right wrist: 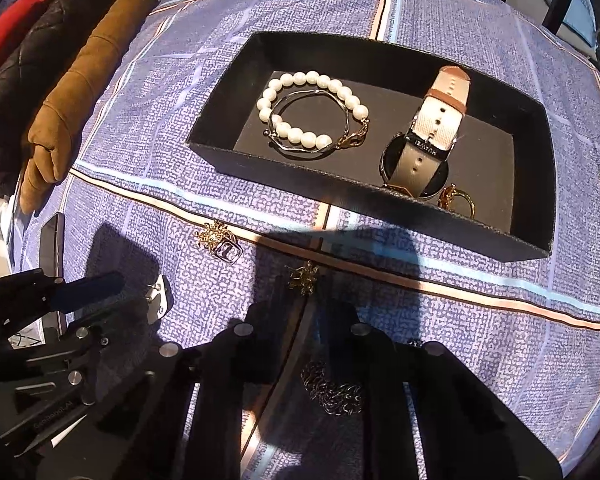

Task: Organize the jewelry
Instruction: 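Place the earring card in the black box with the left gripper while the right gripper approaches the gold chain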

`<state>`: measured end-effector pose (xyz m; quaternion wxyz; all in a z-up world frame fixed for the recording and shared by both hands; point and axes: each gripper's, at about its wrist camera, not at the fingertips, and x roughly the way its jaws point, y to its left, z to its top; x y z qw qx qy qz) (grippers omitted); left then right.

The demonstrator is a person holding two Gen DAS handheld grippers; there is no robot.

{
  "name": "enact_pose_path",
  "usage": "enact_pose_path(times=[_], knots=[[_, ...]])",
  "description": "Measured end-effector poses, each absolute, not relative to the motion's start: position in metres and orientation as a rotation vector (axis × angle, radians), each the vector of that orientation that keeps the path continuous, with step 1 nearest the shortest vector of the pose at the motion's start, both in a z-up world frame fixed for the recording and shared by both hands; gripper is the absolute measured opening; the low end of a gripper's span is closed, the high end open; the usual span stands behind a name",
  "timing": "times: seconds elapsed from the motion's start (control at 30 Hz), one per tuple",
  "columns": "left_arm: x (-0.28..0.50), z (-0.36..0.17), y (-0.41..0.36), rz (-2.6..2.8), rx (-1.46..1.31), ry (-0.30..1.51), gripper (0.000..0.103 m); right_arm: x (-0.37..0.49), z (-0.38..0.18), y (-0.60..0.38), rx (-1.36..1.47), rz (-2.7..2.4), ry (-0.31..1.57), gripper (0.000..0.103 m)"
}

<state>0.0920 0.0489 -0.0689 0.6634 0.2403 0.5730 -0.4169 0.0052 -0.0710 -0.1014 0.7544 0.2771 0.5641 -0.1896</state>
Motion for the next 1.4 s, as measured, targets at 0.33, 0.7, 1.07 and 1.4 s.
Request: enact_pose_path(times=[0.33, 0.7, 1.07, 1.4], knots=[[0.086, -0.075, 0.038, -0.919, 0.620, 1.225, 0.070, -0.001, -0.097, -0.076, 0.612, -0.431, 1.229, 0.027], [0.078, -0.081, 0.027, -0.996, 0.612, 1.230, 0.022, 0.007, -0.098, -0.067, 0.530, -0.416, 1.245, 0.017], [0.084, -0.057, 0.050, -1.044, 0.531, 1.268, 0.022, -0.027, -0.066, -0.055, 0.608, -0.381, 1.163, 0.017], [0.075, -0.043, 0.026, -1.109, 0.552, 1.252, 0.023, -0.060, -0.043, -0.081, 0.678, -0.458, 1.113, 0.017]])
